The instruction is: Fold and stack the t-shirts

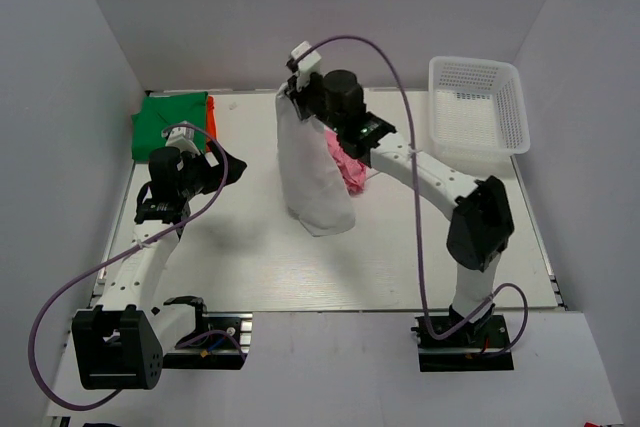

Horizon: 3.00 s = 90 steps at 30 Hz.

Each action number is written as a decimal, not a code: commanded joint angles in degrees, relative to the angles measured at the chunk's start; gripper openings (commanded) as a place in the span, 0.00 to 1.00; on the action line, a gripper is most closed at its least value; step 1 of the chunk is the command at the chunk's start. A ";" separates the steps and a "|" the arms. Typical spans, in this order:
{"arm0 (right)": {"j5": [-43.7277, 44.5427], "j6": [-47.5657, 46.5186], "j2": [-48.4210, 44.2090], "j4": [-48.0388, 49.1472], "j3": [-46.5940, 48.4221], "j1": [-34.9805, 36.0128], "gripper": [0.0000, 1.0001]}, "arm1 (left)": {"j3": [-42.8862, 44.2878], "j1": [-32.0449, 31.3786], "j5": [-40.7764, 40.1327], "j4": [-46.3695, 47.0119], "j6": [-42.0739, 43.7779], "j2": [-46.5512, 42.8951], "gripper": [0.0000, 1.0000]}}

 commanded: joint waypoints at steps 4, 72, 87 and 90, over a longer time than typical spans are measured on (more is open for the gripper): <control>3.51 1.22 -8.57 5.50 8.58 -2.06 0.00 | -0.39 -0.14 0.37 0.72 -0.48 -0.88 1.00; 17.94 -15.23 6.19 9.64 15.30 -51.90 0.00 | 1.72 -0.14 0.90 1.24 0.04 8.70 1.00; 14.33 11.37 13.21 2.10 0.41 -52.51 0.00 | 1.72 -0.14 -0.24 0.10 0.57 7.65 1.00; 15.38 16.49 16.12 -1.33 1.64 -52.69 0.00 | 1.72 -0.14 -0.24 0.10 0.57 7.03 1.00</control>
